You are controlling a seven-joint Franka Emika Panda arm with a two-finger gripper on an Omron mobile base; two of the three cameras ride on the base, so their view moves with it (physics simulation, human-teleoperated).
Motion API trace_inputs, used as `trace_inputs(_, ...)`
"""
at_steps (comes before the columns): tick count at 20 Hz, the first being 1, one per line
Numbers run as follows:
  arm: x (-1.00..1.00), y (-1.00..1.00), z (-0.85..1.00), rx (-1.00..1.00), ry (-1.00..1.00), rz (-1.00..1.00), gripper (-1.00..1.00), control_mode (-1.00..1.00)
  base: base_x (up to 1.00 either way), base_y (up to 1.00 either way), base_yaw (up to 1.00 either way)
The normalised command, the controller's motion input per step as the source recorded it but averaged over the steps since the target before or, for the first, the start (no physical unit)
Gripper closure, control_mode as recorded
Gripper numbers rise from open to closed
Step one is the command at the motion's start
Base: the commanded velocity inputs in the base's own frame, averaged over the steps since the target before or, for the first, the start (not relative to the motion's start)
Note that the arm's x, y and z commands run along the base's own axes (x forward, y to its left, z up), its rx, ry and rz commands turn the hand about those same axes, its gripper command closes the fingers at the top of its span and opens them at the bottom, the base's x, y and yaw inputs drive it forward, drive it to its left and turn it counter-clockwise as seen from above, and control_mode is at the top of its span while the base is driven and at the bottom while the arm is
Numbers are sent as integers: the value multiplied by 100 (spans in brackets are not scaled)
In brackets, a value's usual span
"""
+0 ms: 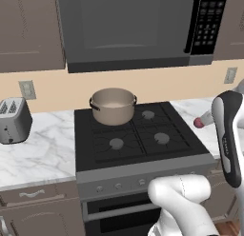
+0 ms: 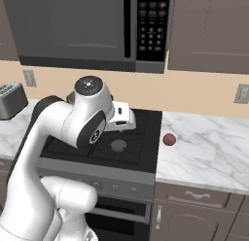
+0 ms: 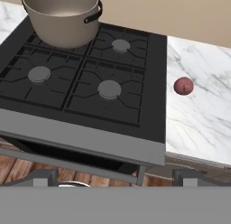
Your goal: Turn on the burner for the pot on the stove. Wait thirty seconds for the pot to heat up. Then add the onion to the pot.
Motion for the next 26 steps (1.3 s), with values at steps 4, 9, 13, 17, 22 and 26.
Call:
trace_inputs(4, 0, 0, 0, 0, 0, 0, -100, -100, 0, 0, 0)
trace_inputs(9, 0, 0, 0, 0, 0, 0, -100, -100, 0, 0, 0)
trace_inputs(13, 0, 0, 0, 0, 0, 0, -100, -100, 0, 0, 0)
trace_inputs(17, 0, 0, 0, 0, 0, 0, -100, -100, 0, 0, 0)
trace_inputs(22, 0, 0, 0, 0, 0, 0, -100, -100, 0, 0, 0)
trace_inputs(26, 0, 0, 0, 0, 0, 0, -100, -100, 0, 0, 0)
